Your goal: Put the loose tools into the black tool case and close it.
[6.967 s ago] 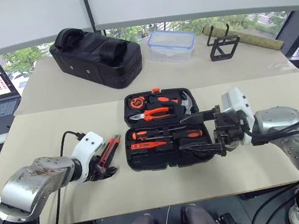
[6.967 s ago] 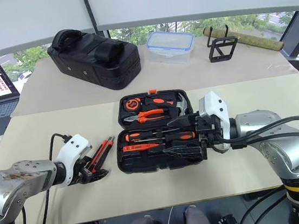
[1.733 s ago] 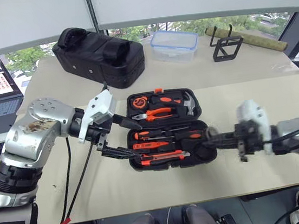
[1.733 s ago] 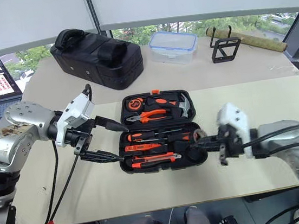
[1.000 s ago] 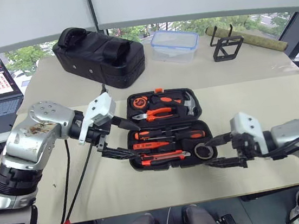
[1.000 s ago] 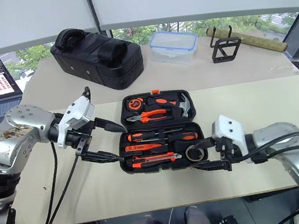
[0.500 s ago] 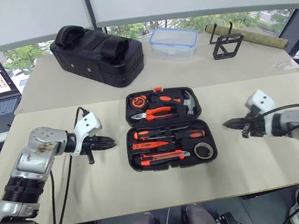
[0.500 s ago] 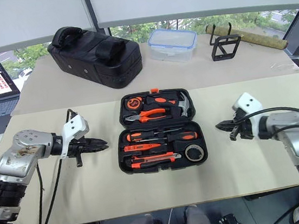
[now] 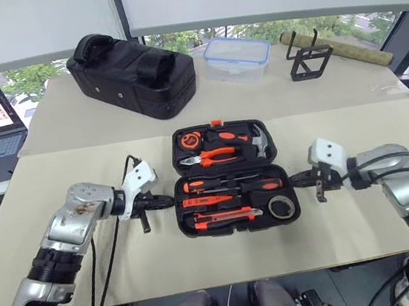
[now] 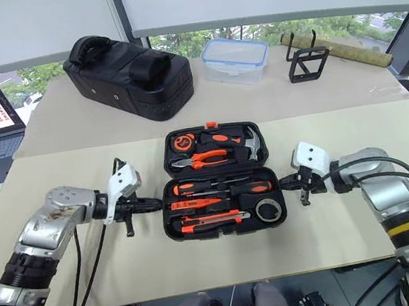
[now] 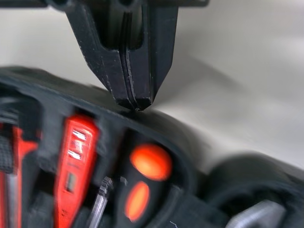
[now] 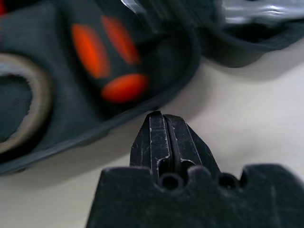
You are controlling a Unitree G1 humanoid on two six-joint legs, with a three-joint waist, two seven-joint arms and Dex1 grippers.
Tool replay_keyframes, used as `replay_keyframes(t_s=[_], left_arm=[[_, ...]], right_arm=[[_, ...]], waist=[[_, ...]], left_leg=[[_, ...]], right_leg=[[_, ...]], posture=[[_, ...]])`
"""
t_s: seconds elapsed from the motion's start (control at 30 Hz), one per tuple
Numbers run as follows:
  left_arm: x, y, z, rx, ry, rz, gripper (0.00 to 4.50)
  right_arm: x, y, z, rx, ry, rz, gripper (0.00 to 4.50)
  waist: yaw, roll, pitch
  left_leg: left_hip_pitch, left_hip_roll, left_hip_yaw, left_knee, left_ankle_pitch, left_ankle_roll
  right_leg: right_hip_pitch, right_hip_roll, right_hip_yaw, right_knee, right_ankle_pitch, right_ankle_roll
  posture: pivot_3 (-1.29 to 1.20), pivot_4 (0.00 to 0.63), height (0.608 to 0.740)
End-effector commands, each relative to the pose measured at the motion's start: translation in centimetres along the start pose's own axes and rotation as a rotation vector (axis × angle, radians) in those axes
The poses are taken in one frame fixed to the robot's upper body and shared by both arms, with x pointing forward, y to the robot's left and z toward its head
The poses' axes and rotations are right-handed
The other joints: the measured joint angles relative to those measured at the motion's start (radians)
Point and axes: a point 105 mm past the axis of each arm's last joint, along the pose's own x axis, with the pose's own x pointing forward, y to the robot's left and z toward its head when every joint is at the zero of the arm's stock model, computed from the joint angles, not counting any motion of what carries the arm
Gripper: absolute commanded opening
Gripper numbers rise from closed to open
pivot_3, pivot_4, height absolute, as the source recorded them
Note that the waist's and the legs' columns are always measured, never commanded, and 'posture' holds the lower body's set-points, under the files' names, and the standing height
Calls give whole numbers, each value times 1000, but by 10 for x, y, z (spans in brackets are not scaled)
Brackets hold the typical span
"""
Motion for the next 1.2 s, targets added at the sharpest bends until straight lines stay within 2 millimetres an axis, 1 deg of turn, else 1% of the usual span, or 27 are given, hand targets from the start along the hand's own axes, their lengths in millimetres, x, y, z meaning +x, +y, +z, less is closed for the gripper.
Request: replay_keyframes(t_s=[0.03, 0.17, 0.3, 0.37, 0.43, 0.53, 0.6, 0.63, 0.67, 0.7, 0.73, 0.77, 0.83, 0.9, 0.97, 1.0, 1.03, 1.1, 1.2], left_arm=[[0, -34, 15, 73, -33, -174, 51], [-4, -44, 2, 76, 10, -190, 51], [-4, -49, -2, 68, 15, -195, 51], [-2, -52, -5, 61, 20, -183, 51], [-4, -50, -17, 60, 50, -130, 51], [-21, -40, -37, 8, 89, -1, 51], [-35, -25, -42, -81, 72, 115, 554], [-42, -17, -40, -136, 45, 166, 814], [-46, -11, -37, -178, 19, 197, 1191], [-51, -3, -31, -235, -24, 227, 1474], [-54, 3, -24, -289, -67, 247, 1906], [-57, 9, -16, -336, -108, 261, 2243], [-59, 21, 2, -416, -184, 270, 3010], [-54, 31, 18, -438, -216, 273, 3787], [-46, 41, 27, -475, -225, 284, 4437], [-43, 45, 31, -493, -230, 288, 4500], [-38, 51, 36, -527, -239, 288, 4500], [-28, 59, 46, -582, -250, 281, 4500], [-11, 64, 51, -554, -215, 284, 4500]], right_arm=[[-8, 17, 25, -126, -87, 78, 0], [-17, 33, 17, -123, -72, 93, 0], [-21, 41, 11, -103, -70, 79, 0], [-23, 45, 4, -80, -59, 53, 0], [-26, 50, -5, -57, -32, 16, 0], [-37, 48, -24, 5, 31, -81, 0], [-47, 43, -28, 86, 30, -145, 584], [-52, 39, -26, 128, 13, -177, 851], [-56, 36, -23, 160, -5, -199, 1215], [-59, 30, -18, 201, -35, -225, 1461], [-62, 24, -13, 239, -63, -247, 1892], [-64, 19, -9, 272, -87, -265, 2217], [-66, 6, 0, 336, -131, -295, 2892], [-62, -13, 10, 399, -161, -331, 3561], [-55, -31, 18, 455, -177, -353, 4184], [-53, -36, 21, 474, -181, -356, 4421], [-47, -43, 26, 495, -188, -352, 4421], [-37, -54, 35, 528, -202, -339, 4421], [-20, -73, 38, 562, -191, -384, 4421]], waist=[[0, 0, 0], [2, 0, 0], [4, 0, 0], [6, 0, 0], [7, 0, 0], [5, 1, 0], [5, 2, -1], [5, 2, -1], [5, 2, -1], [5, 2, -1], [5, 1, 0], [5, 1, 0], [8, 1, 0], [8, 0, 0], [5, 0, 0], [4, 0, 0], [4, 0, 0], [3, 0, 0], [0, 0, -1]], left_leg=[[0, 0, 0, 0, 0, 0], [1, 1, 0, -1, 0, 0], [1, 0, 0, 0, 0, 0], [1, 0, 0, 0, 0, 0], [2, 0, 0, -1, 0, 0], [3, 1, 0, -2, 0, 0], [4, 1, 0, -2, 0, 0], [6, 1, 0, -2, 0, -1], [8, 1, 1, -2, 0, -2], [8, 1, 0, -3, -1, -3], [9, 1, 0, -3, -2, -5], [9, 1, 0, -3, -2, -7], [10, 1, 0, -2, -2, -11], [10, 1, 0, -2, -1, -11], [10, 1, 0, -1, 2, -5], [10, 1, 0, -2, 3, -4], [11, 1, 0, -2, 3, -4], [7, 1, 0, -2, 4, -4], [1, 1, 0, -1, 4, -4]], right_leg=[[0, 0, 0, 0, 0, 0], [1, 0, 0, -1, 0, 0], [1, 0, 1, -1, 0, 0], [2, 0, 1, -1, 0, 0], [2, 0, 1, -1, 0, 0], [2, 0, 2, -1, 0, 0], [3, 0, 2, -1, 0, 0], [5, 0, 2, -1, 0, -1], [7, 0, 2, -1, 0, -1], [7, 0, 3, -1, 0, -1], [8, 0, 3, 0, 1, -2], [8, 1, 3, 1, 1, -3], [9, 2, 2, 1, 3, -3], [10, 2, 1, 1, 4, -3], [10, 1, 1, 1, 4, -3], [9, 1, 2, 1, 4, -3], [10, 1, 2, 1, 4, -3], [6, 0, 2, 1, 4, -3], [0, 0, 2, 2, 4, -4]], posture=[[0, 150, 722], [0, 150, 722], [0, 150, 722], [0, 150, 722], [0, 150, 722], [0, 150, 722], [0, 150, 722], [0, 150, 722], [0, 150, 722], [0, 150, 722], [0, 150, 722], [0, 150, 722], [0, 150, 722], [0, 150, 722], [0, 150, 722], [0, 150, 722], [0, 150, 722], [0, 150, 722], [0, 150, 722]])
